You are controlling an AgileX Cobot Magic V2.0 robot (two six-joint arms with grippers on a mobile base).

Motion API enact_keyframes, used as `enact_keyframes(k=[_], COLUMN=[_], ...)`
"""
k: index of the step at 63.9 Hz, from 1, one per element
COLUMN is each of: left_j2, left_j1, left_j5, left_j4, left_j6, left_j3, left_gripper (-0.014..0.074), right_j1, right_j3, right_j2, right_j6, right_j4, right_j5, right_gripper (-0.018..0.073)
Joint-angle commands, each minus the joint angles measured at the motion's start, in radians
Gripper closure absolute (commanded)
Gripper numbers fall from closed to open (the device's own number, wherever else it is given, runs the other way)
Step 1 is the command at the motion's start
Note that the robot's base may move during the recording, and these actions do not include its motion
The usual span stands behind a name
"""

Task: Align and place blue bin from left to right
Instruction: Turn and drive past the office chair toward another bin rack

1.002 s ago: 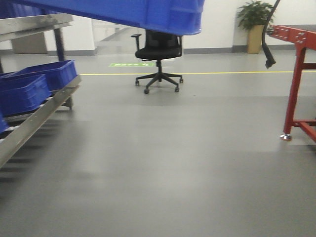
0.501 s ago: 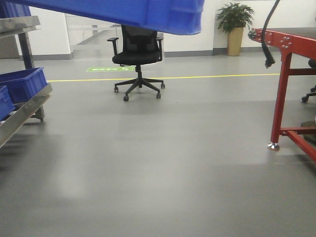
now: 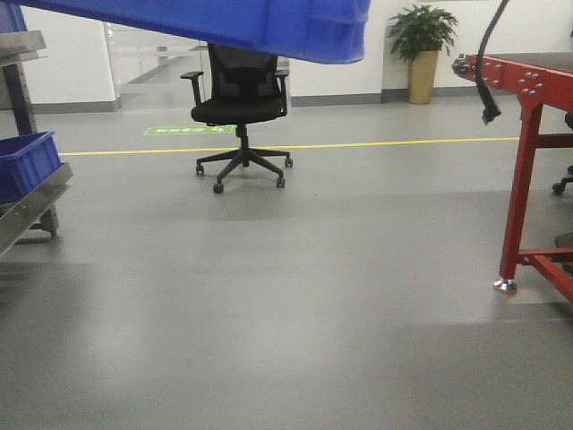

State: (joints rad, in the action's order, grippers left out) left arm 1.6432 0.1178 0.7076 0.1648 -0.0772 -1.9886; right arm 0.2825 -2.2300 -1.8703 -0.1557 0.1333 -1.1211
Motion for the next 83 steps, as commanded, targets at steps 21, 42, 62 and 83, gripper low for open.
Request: enact_keyframes(k=[21, 42, 62, 83], left_j2=[-0.031, -0.031, -0.031, -0.031], left_j1=[0.019, 0.019, 0.019, 0.019], left_j5=[-0.099, -0.099, -0.099, -0.099], left_j4=[0.083, 0.083, 0.083, 0.083], left_j6=[-0.006, -0.006, -0.006, -0.006], left_j3=[-0.021, -0.021, -0.021, -0.021], left_gripper=[0.0707, 0.0707, 0.0707, 0.0707], right_j1=[0.014, 0.014, 0.014, 0.014], right_j3=[-0.014, -0.014, -0.014, -0.014], right_j2=[0.017, 0.017, 0.017, 0.017], right_j6=[-0.011, -0.011, -0.011, -0.011], right_j4=[0.065, 0.065, 0.065, 0.065], right_j5=[0.105, 0.105, 0.105, 0.105], right_gripper=[0.0721, 0.0721, 0.0721, 0.0721])
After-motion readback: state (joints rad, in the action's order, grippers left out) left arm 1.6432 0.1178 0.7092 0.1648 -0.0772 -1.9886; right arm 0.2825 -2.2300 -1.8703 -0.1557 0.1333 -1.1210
